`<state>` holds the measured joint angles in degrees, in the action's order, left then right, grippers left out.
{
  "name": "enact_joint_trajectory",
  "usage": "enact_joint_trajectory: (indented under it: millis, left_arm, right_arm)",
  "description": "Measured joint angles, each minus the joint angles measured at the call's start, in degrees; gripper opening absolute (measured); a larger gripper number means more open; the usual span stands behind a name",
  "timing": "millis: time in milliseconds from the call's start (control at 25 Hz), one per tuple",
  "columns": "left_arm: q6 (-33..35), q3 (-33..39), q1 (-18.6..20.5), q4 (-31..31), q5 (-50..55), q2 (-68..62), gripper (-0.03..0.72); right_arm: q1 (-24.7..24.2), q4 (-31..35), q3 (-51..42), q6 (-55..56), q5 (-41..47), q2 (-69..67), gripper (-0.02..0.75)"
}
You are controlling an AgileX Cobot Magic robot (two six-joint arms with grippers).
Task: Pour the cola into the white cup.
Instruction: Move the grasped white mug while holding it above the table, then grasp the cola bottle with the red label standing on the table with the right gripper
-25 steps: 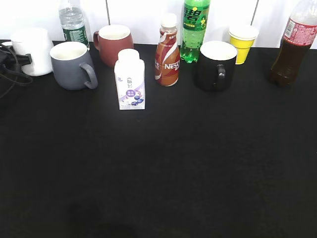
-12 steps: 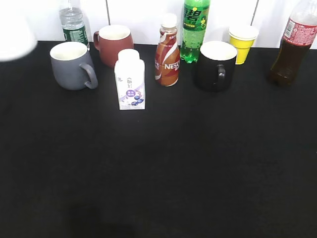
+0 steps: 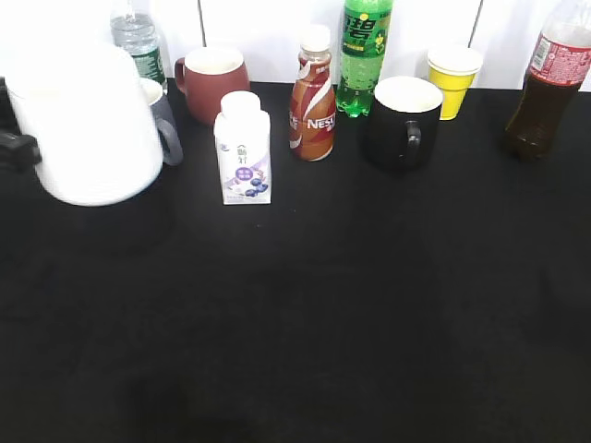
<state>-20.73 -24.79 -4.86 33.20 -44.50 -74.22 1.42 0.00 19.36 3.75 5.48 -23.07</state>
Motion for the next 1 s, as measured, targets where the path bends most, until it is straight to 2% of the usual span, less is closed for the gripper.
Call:
enact_joint_trajectory:
  millis: [200, 240, 320, 480, 600, 720, 1000]
  left_arm:
    - [-0.05, 0.00, -0.07, 0.05, 0.00, 0.00, 0.041]
    - [-0.05, 0.00, -0.07, 0.05, 0.00, 0.00, 0.041]
    - [-0.05, 0.00, -0.07, 0.11, -0.11, 0.00, 0.041]
    - [-0.05, 0.00, -0.07, 0.11, -0.16, 0.00, 0.041]
    - [-0.05, 0.00, -0.07, 0.06, -0.22, 0.00, 0.041]
    - [-0.05, 0.00, -0.07, 0.01, -0.69, 0.00, 0.041]
    - [-0.10, 0.00, -0.07, 0.01, -0.99, 0.00, 0.041]
  right_arm:
    - [0.00, -0.70, -1.56, 0.00, -38.32, -36.61, 0.591]
    - [0.00, -0.64, -0.94, 0.19, -43.75, -43.33, 0.595]
    - [0.00, -0.64, 3.47, 0.51, -46.40, -54.66, 0.626]
    - [0.00, -0.64, 12.60, -2.24, -47.59, -67.58, 0.629]
    - [0.00, 3.98, 15.62, -5.02, -55.35, -75.23, 0.627]
    - [0.00, 4.45, 17.63, -5.51, -60.84, -82.54, 0.628]
    - [0.00, 4.52, 28.31, -5.65, -64.08, -93.67, 0.627]
